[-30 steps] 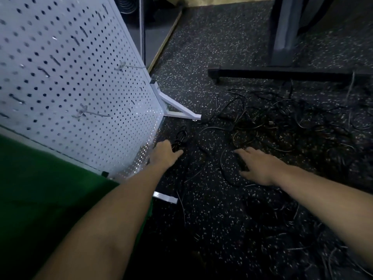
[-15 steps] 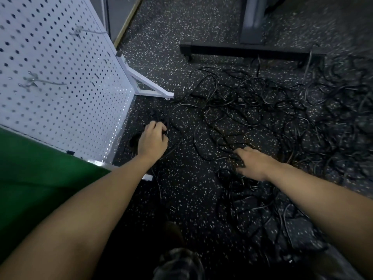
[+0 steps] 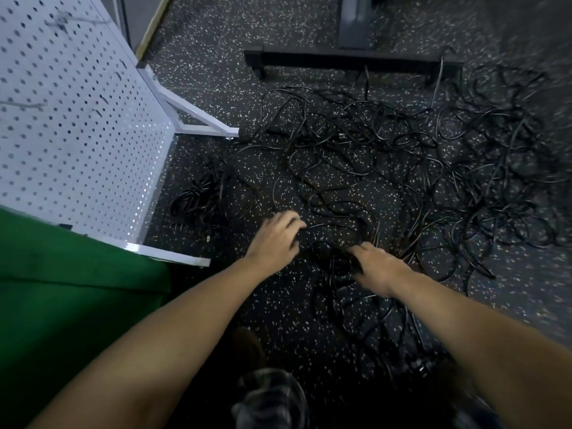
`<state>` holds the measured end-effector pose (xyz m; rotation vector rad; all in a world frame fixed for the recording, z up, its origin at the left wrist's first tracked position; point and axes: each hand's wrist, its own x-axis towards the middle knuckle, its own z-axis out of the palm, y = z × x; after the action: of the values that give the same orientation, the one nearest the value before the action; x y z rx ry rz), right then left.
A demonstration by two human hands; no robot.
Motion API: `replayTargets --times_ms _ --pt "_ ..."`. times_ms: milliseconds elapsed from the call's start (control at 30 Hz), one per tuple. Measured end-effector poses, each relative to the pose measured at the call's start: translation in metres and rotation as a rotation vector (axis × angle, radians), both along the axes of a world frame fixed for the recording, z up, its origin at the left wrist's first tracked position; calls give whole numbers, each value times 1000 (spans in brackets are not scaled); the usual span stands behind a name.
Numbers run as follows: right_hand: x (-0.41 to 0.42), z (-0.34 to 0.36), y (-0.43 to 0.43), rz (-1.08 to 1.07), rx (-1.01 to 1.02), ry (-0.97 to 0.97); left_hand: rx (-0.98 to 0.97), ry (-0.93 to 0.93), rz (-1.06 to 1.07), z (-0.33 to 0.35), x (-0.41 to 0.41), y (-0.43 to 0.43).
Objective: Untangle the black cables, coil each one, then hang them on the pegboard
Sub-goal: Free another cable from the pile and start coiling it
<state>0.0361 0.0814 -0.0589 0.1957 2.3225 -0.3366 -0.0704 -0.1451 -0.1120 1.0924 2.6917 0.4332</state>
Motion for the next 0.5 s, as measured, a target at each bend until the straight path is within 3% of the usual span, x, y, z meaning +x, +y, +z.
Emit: replayTargets --times_ms 167,433,500 --pt "0 -17 1 -69 -19 51 -42 -349 -148 -21 11 44" --pt "2 -16 -1 -171 -41 154 -45 -272 -207 -10 13 64" --pt "0 -4 1 -217 -88 201 2 -324 -193 12 12 67"
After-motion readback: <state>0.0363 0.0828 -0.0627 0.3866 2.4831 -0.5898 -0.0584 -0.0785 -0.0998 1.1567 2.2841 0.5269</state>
